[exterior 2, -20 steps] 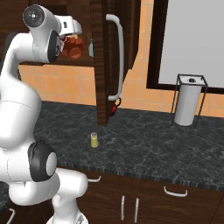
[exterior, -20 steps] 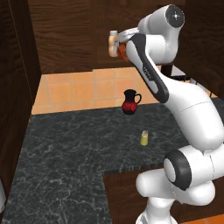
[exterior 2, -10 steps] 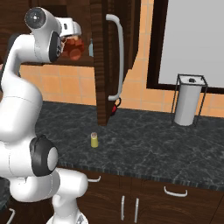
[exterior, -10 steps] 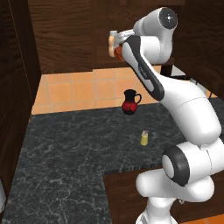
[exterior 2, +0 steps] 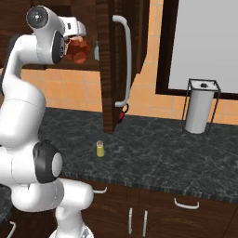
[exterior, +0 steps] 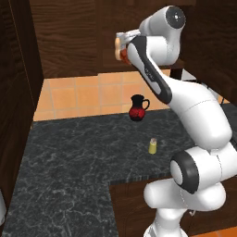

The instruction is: Put the shaker and condiment bottle from the counter next to their counterparts in the cabinet.

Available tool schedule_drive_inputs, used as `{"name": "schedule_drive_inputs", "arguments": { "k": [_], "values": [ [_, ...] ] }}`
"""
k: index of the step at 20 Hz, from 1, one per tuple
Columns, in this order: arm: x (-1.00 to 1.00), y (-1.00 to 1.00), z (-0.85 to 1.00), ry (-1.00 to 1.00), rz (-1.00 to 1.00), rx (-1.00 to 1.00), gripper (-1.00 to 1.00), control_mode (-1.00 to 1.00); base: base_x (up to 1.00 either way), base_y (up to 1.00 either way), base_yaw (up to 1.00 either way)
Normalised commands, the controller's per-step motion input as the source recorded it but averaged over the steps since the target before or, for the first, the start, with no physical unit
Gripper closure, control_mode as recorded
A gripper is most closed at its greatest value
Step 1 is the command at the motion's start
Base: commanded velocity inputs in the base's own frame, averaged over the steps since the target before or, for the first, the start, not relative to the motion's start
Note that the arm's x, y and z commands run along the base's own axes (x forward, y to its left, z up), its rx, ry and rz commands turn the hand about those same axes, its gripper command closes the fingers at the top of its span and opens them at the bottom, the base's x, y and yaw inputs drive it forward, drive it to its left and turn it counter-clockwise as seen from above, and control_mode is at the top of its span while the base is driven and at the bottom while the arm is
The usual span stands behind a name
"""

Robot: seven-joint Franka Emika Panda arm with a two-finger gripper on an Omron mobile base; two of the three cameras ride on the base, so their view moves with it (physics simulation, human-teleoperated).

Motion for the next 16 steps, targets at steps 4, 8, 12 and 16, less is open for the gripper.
{"name": "schedule_drive_inputs", "arguments": {
  "k": [4,8,12,16],
  "values": [
    [0.03,0.2,-0.47,0.0,0.0,-0.02,-1.0,-1.0,0.0,0.0,0.0],
    [0.38,-0.02,-0.33,0.01,0.0,0.01,-1.0,-1.0,0.0,0.0,0.0],
    [0.36,-0.05,-0.22,-0.03,0.0,0.0,-1.0,-1.0,0.0,0.0,0.0],
    [0.57,-0.12,-0.04,-0.02,0.0,0.0,-1.0,-1.0,0.0,0.0,0.0]
  ]
}}
